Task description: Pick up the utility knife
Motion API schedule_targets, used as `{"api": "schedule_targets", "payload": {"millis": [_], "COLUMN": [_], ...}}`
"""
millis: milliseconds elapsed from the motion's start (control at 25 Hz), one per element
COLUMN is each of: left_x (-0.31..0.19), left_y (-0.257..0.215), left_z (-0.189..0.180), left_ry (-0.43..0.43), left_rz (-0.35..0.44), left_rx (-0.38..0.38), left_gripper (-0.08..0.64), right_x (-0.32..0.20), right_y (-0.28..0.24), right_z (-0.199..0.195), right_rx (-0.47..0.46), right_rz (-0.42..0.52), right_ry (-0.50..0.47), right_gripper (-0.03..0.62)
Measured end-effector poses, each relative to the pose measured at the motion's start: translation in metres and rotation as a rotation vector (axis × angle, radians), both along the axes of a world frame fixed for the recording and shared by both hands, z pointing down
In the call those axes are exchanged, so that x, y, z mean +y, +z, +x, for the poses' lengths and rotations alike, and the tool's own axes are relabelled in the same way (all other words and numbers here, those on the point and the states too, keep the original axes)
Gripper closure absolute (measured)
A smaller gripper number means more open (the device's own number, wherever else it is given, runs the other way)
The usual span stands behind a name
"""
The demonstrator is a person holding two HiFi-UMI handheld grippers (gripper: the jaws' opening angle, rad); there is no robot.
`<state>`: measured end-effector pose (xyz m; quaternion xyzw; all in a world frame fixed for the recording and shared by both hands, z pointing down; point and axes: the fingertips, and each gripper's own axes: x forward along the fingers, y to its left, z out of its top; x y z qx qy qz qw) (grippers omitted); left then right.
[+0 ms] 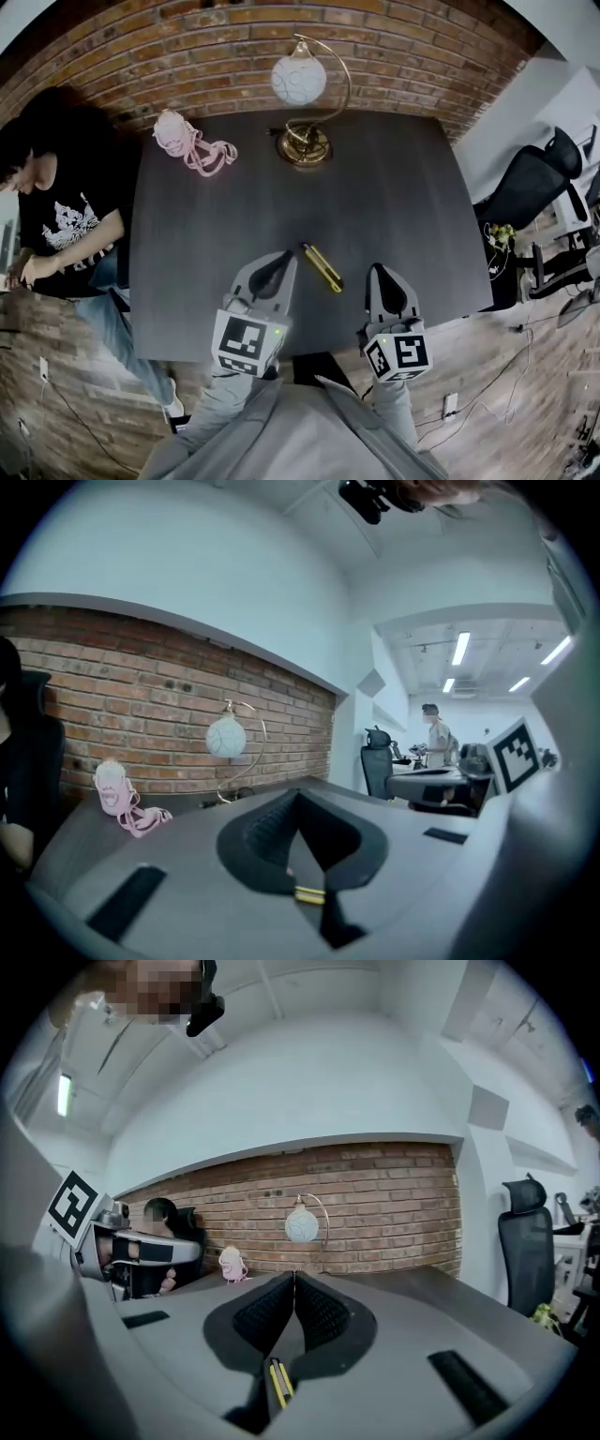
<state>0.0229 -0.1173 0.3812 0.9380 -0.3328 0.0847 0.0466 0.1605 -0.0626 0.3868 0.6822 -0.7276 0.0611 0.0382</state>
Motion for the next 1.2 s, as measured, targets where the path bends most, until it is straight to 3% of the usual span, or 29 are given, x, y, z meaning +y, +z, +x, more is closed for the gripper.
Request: {"api": "schedule_targets", "payload": {"millis": [240, 520, 840, 1200], "left_x": [-0.044, -0.060, -0.062, -0.061], "left_y": [-0.010, -0.006, -0.008, 0.003], "left_z": [0.011, 0.015, 0.003, 0.000], "left_ry": [-0.155, -0.296, -0.351, -0.331], "left_rz": [0.010, -0.004, -0.008, -0.026], "left_rx": [-0.016, -0.025, -0.033, -0.033], "left_gripper": [0.541, 0.541, 0.541, 0.541], "right_x": [-0.065, -0.097, -0.107, -0.104], "right_y": [-0.007, 0.002, 0.005, 0.016], "right_z": [0.015, 0.027, 0.021, 0.010], "right_rx": [-0.009, -0.035, -0.040, -0.032], "right_rz": [0.004, -0.013, -0.026, -0.058], "right_ry": [-0.167, -0.288, -0.344, -0.354], "right_gripper": [0.572, 0.572, 0.572, 0.572]}}
